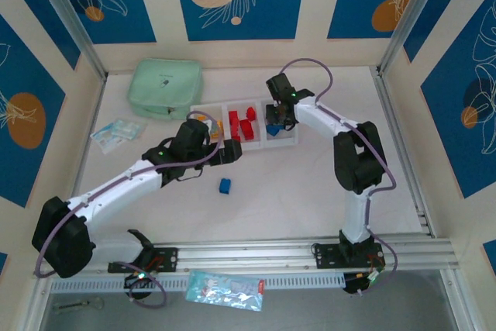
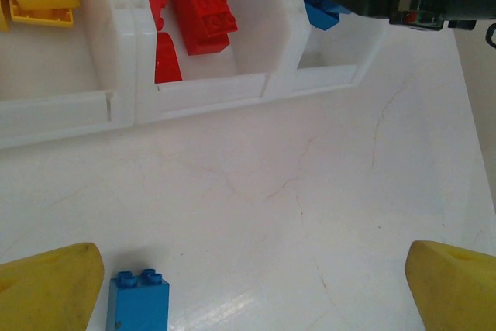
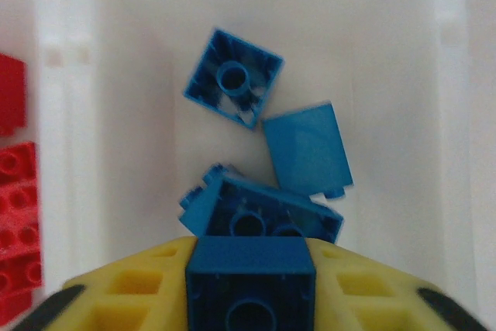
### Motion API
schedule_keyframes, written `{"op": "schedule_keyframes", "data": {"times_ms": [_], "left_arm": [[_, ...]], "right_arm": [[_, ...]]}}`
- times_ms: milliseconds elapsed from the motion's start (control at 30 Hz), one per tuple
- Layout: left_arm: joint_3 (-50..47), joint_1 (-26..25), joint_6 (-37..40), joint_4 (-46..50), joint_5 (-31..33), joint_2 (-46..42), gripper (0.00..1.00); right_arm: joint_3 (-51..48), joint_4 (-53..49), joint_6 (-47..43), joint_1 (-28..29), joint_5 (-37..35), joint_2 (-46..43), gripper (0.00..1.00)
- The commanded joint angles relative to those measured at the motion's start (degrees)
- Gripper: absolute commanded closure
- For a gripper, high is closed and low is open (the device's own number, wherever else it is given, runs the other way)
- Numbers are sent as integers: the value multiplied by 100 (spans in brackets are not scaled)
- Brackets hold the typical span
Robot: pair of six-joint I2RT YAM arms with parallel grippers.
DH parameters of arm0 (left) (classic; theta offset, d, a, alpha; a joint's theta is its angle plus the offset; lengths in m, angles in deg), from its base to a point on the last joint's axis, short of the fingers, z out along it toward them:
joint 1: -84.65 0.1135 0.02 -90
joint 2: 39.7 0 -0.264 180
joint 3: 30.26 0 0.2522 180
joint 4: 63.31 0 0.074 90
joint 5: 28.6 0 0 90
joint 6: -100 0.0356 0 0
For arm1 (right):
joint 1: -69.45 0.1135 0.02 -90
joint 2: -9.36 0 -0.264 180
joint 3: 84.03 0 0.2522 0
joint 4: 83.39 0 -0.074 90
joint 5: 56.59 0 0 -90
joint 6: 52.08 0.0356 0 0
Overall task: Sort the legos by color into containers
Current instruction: Place the lego in the container, then pick up the lego from the center of the table.
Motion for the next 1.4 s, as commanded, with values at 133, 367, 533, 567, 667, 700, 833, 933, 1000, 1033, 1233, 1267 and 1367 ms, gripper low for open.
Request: {"op": "schedule_keyframes", "data": {"times_ms": [133,367,533,567,667,700,833,933,1000,1033,1233,1267,1367], "left_arm": [[204,-39,149,-39,-83,57,1],[140,-31,145,-9,-62,-17,1],[-113,-22,123,173,111,-355,1],[-174,-9,123,259,162,-451,1],[-371,9,114,532,321,-770,1],[-436,13,102,626,374,-878,1],[-716,40,47,1064,597,-1380,1],[-929,64,-32,1408,740,-1735,1],[-1043,79,-85,1603,802,-1965,1],[-1093,89,-117,1700,829,-2072,1],[-1209,106,-242,2446,1080,-2694,1],[-1264,101,-269,2529,1123,-2809,1],[-1390,111,-374,2656,1190,-3122,1]], "right_arm": [[264,15,-46,-53,24,-214,48],[-493,10,12,166,105,-1157,46],[-1295,27,123,676,161,-1797,43],[-1444,26,180,810,167,-1911,42],[-1799,-56,459,1160,254,-2109,39],[-1877,-84,555,1282,304,-2142,38],[-2202,-18,1080,1852,556,-2185,35],[-2317,164,1469,2258,727,-2083,31],[-2280,259,1696,2463,862,-1917,29],[-2230,280,1789,2577,857,-1819,28],[-1865,373,2170,2973,763,-1145,21],[-1799,384,2233,3021,781,-1027,20],[-1613,430,2334,3192,657,-723,17]]}}
